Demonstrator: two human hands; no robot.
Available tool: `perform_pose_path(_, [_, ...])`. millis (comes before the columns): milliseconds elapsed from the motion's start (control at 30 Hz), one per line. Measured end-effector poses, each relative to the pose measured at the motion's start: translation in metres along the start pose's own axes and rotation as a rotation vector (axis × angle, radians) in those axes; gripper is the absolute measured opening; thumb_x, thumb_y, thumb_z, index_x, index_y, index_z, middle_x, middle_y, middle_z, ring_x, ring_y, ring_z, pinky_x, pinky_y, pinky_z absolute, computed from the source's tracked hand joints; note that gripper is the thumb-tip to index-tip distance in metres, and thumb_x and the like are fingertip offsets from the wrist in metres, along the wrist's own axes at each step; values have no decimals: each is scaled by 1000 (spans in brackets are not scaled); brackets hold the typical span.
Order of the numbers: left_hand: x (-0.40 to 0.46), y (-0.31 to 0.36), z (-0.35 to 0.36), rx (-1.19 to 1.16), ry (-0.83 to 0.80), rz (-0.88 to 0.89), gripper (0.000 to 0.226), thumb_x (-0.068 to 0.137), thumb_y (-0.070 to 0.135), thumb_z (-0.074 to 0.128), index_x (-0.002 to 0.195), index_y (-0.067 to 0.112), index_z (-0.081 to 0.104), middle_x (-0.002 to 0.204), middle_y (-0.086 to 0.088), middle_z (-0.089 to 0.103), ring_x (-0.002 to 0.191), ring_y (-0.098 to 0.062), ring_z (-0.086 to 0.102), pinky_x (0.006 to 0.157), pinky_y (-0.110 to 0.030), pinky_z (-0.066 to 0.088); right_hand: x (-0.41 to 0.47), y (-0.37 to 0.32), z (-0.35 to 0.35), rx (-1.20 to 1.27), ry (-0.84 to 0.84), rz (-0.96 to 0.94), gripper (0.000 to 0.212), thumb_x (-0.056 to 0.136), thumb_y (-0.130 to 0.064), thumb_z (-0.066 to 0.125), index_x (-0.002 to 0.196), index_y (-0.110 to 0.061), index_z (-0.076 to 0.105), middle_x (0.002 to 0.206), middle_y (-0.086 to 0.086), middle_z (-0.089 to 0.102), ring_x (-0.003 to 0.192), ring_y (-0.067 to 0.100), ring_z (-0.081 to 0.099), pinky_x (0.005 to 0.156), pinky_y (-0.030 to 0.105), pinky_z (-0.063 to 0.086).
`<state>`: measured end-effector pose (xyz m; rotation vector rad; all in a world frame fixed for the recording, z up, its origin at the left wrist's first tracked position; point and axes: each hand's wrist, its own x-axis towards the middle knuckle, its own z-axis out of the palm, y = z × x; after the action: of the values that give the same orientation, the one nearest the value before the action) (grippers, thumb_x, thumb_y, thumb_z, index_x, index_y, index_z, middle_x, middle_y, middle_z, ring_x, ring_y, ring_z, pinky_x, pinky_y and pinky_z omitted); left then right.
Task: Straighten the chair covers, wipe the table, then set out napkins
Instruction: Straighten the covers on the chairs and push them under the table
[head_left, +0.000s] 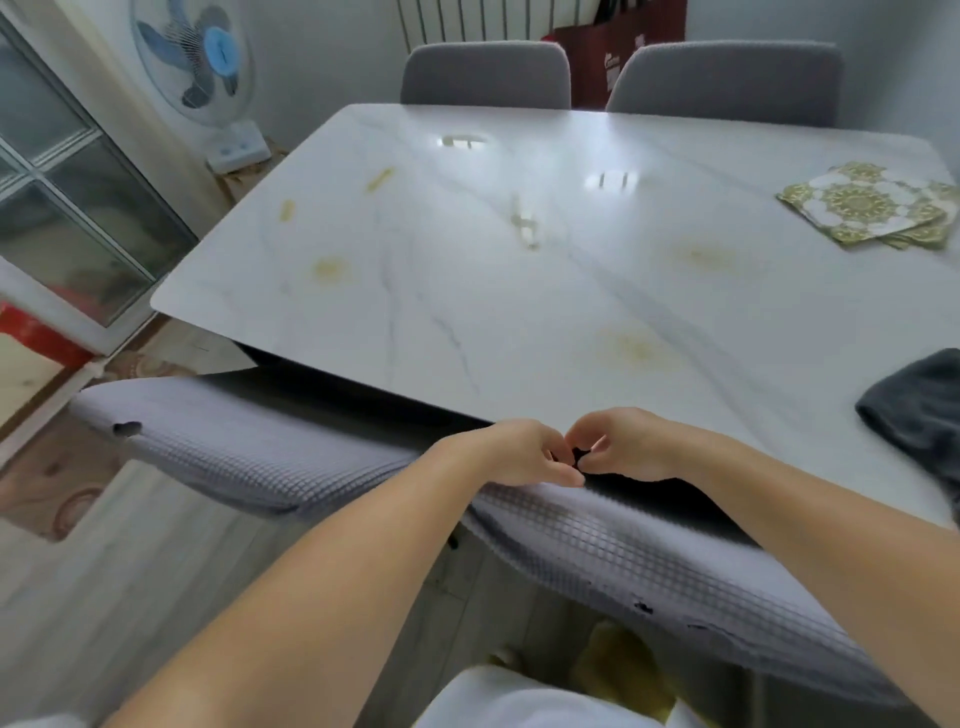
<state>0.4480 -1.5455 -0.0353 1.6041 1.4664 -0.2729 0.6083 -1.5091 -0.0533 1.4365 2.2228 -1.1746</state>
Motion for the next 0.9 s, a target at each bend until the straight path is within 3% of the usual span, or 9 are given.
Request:
perform_pose_path(133, [-19, -15, -1, 111, -95, 44, 55, 79, 56, 62, 128, 32, 54, 134, 9, 52, 127, -15, 45, 104, -36, 37, -3, -28, 10, -80, -38, 16, 36, 88, -38, 58, 123, -29, 56, 121, -5, 57, 109, 15, 54, 93, 29, 45])
perform_pose_path(267, [-28, -27, -4, 192, -102, 94, 66, 78, 48, 68, 137, 32, 45, 143, 8, 44, 132, -18, 39, 102, -35, 33, -11, -46, 17, -82, -39, 42, 37, 90, -38, 56, 125, -29, 55, 123, -6, 55, 110, 14, 53, 91, 26, 43])
perform_pose_path(367, [-29, -34, -5, 195, -63, 117, 64, 79, 43, 69, 137, 30, 45, 142, 7, 46, 131, -18, 41, 98, -32, 34, -17, -47, 18, -99, -31, 91, 37, 91, -30, 56, 128, -29, 53, 127, -6, 54, 113, 15, 53, 96, 28, 43])
perform_pose_path(700, [-26, -27, -6, 345, -34, 153, 60, 77, 44, 69, 132, 30, 50, 137, 5, 51, 125, -20, 47, 102, -35, 40, -48, -20, 20, -10, 38, 240, 36, 92, -31, 56, 128, -29, 53, 128, -5, 53, 112, 15, 52, 95, 28, 42])
perform_pose_path(900, [-18, -17, -2, 512, -81, 140, 71, 72, 41, 74, 136, 30, 45, 135, 5, 51, 121, -23, 50, 101, -39, 43, -76, -12, 22, 31, -75, 253, 60, 76, -54, 68, 131, -35, 50, 132, -12, 51, 119, 13, 50, 100, 34, 40])
